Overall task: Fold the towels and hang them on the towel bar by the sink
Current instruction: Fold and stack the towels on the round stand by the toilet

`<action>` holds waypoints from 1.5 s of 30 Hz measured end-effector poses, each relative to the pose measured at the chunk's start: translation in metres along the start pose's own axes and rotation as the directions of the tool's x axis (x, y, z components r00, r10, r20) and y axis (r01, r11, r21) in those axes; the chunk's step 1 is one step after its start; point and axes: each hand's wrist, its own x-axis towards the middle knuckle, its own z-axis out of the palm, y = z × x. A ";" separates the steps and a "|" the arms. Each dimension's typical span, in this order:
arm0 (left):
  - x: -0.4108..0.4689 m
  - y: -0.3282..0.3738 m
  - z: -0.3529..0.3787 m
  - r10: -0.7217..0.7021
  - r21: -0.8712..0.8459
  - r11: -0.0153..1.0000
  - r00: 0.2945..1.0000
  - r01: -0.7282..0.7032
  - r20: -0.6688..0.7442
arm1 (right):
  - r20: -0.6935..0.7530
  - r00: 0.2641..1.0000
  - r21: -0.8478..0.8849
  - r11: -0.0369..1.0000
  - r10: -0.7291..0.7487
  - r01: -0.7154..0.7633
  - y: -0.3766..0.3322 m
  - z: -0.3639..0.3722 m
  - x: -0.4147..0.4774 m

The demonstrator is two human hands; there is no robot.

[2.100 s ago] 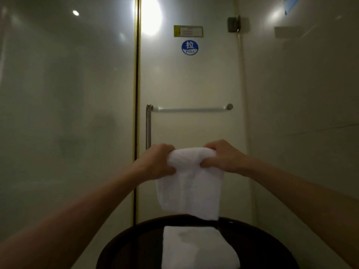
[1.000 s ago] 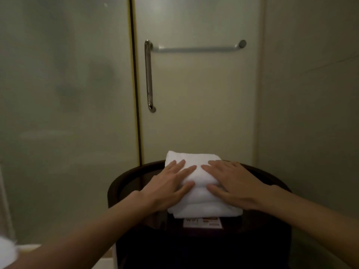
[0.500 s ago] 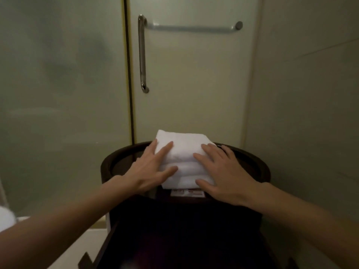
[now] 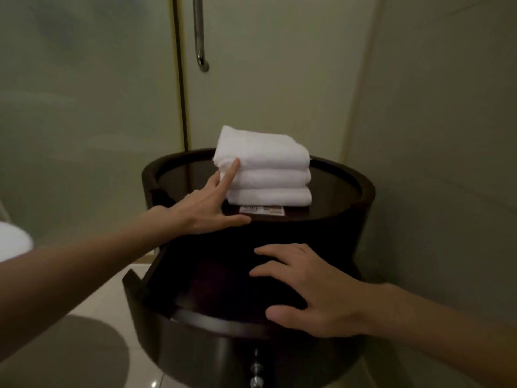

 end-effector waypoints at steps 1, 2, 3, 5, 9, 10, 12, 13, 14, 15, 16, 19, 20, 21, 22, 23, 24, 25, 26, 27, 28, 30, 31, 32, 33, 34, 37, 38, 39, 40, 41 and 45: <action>0.000 0.000 0.001 0.007 0.003 1.000 1.000 -0.007 -0.005 | 0.024 1.000 0.016 1.000 -0.013 0.013 -0.003 0.003 -0.002; 0.000 -0.001 0.002 0.010 0.003 1.000 1.000 -0.010 -0.011 | 0.044 0.999 0.025 0.999 -0.025 0.024 -0.006 0.005 -0.003; 0.001 -0.002 0.002 0.012 0.002 1.000 1.000 -0.012 -0.016 | 0.052 0.998 0.027 0.999 -0.033 0.032 -0.008 0.006 -0.004; 0.002 -0.002 0.003 0.013 0.016 1.000 1.000 -0.013 -0.024 | 0.033 0.998 0.019 0.999 -0.048 0.048 -0.011 0.005 -0.006; 0.002 -0.001 0.003 0.018 0.058 0.998 0.999 -0.015 -0.039 | 0.018 0.989 -0.094 0.985 -0.147 0.148 -0.018 0.005 -0.006; 0.002 -0.001 0.003 0.018 0.062 0.998 0.999 -0.015 -0.042 | 0.028 0.987 -0.124 0.979 -0.161 0.163 -0.019 0.006 -0.005; 0.002 0.000 0.002 0.018 0.069 0.998 0.999 -0.015 -0.046 | 0.020 0.987 -0.147 0.977 -0.157 0.158 -0.019 0.006 -0.005; 0.002 0.000 0.002 0.019 0.072 0.997 0.999 -0.015 -0.048 | 0.008 0.988 -0.151 0.977 -0.151 0.150 -0.019 0.006 -0.005; 0.002 0.000 0.002 0.020 0.075 0.997 0.999 -0.016 -0.049 | -0.002 0.989 -0.157 0.977 -0.148 0.146 -0.018 0.006 -0.005; 0.002 0.000 0.002 0.021 0.076 0.997 0.999 -0.018 -0.049 | -0.009 0.989 -0.164 0.976 -0.148 0.145 -0.018 0.006 -0.005; 0.002 0.000 0.002 0.023 0.077 0.997 0.999 -0.020 -0.049 | -0.012 0.989 -0.169 0.975 -0.148 0.144 -0.016 0.006 -0.004; 0.002 0.000 0.001 0.029 0.083 0.996 0.998 -0.025 -0.049 | -0.022 0.990 -0.174 0.976 -0.137 0.131 -0.013 0.007 -0.002; 0.002 0.000 0.001 0.029 0.082 0.996 0.998 -0.025 -0.048 | -0.026 0.991 -0.179 0.976 -0.131 0.124 -0.012 0.007 -0.001; 0.002 0.000 0.001 0.030 0.081 0.996 0.998 -0.026 -0.047 | -0.031 0.992 -0.185 0.976 -0.125 0.118 -0.010 0.007 0.000; 0.002 0.000 0.001 0.031 0.079 0.997 0.998 -0.027 -0.046 | -0.036 0.992 -0.190 0.975 -0.121 0.112 -0.009 0.008 0.001; 0.002 0.000 0.001 0.032 0.076 0.997 0.998 -0.029 -0.045 | -0.044 0.992 -0.197 0.975 -0.117 0.106 -0.007 0.008 0.002; 0.002 0.000 0.000 0.033 0.075 0.997 0.998 -0.030 -0.044 | -0.052 0.992 -0.206 0.973 -0.113 0.100 -0.006 0.008 0.003; 0.002 0.000 0.000 0.034 0.076 0.997 0.998 -0.031 -0.044 | -0.058 0.992 -0.217 0.972 -0.108 0.093 -0.005 0.008 0.005; 0.002 0.000 -0.001 0.035 0.076 0.997 0.998 -0.032 -0.043 | -0.063 0.993 -0.230 0.969 -0.102 0.085 -0.003 0.008 0.006; 0.002 0.000 -0.001 0.037 0.075 0.997 0.998 -0.034 -0.041 | -0.068 0.993 -0.243 0.967 -0.096 0.077 -0.002 0.007 0.007; 0.002 0.000 -0.001 0.037 0.072 0.997 0.999 -0.034 -0.038 | -0.072 0.993 -0.255 0.964 -0.089 0.068 0.000 0.007 0.009; 0.002 0.000 -0.002 0.037 0.063 0.997 0.999 -0.034 -0.035 | -0.082 0.994 -0.284 0.958 -0.075 0.048 0.003 0.007 0.012; 0.003 -0.001 -0.002 0.037 0.060 0.998 0.999 -0.034 -0.037 | -0.094 0.993 -0.305 0.952 -0.068 0.036 0.005 0.007 0.014; 0.003 -0.001 -0.001 0.036 0.059 0.998 0.999 -0.034 -0.040 | -0.111 0.992 -0.329 0.944 -0.060 0.021 0.007 0.007 0.015; 0.003 -0.001 -0.001 0.036 0.057 0.998 0.998 -0.034 -0.041 | -0.129 0.990 -0.356 0.934 -0.050 0.001 0.009 0.008 0.018; 0.003 -0.001 -0.001 0.037 0.054 0.998 0.998 -0.034 -0.041 | -0.146 0.989 -0.381 0.924 -0.035 -0.023 0.011 0.008 0.020; 0.004 -0.002 -0.001 0.038 0.041 0.998 0.999 -0.036 -0.035 | -0.174 0.984 -0.422 0.900 0.031 -0.103 0.017 0.005 0.025; 0.004 -0.003 -0.001 0.038 0.038 0.999 0.999 -0.037 -0.033 | -0.173 0.983 -0.426 0.896 0.055 -0.125 0.020 0.004 0.026; 0.004 -0.003 -0.001 0.039 0.037 0.999 0.999 -0.038 -0.032 | -0.168 0.983 -0.427 0.893 0.074 -0.140 0.024 0.003 0.027; 0.004 -0.003 -0.001 0.039 0.039 0.999 0.999 -0.038 -0.032 | -0.166 0.983 -0.424 0.894 0.081 -0.146 0.028 0.002 0.029; 0.004 -0.003 -0.001 0.038 0.040 0.998 0.999 -0.037 -0.031 | -0.165 0.983 -0.418 0.897 0.082 -0.145 0.032 0.002 0.031; 0.004 -0.003 0.000 0.029 0.037 0.999 0.999 -0.028 -0.028 | -0.181 0.980 -0.391 0.908 0.084 -0.150 0.042 0.002 0.039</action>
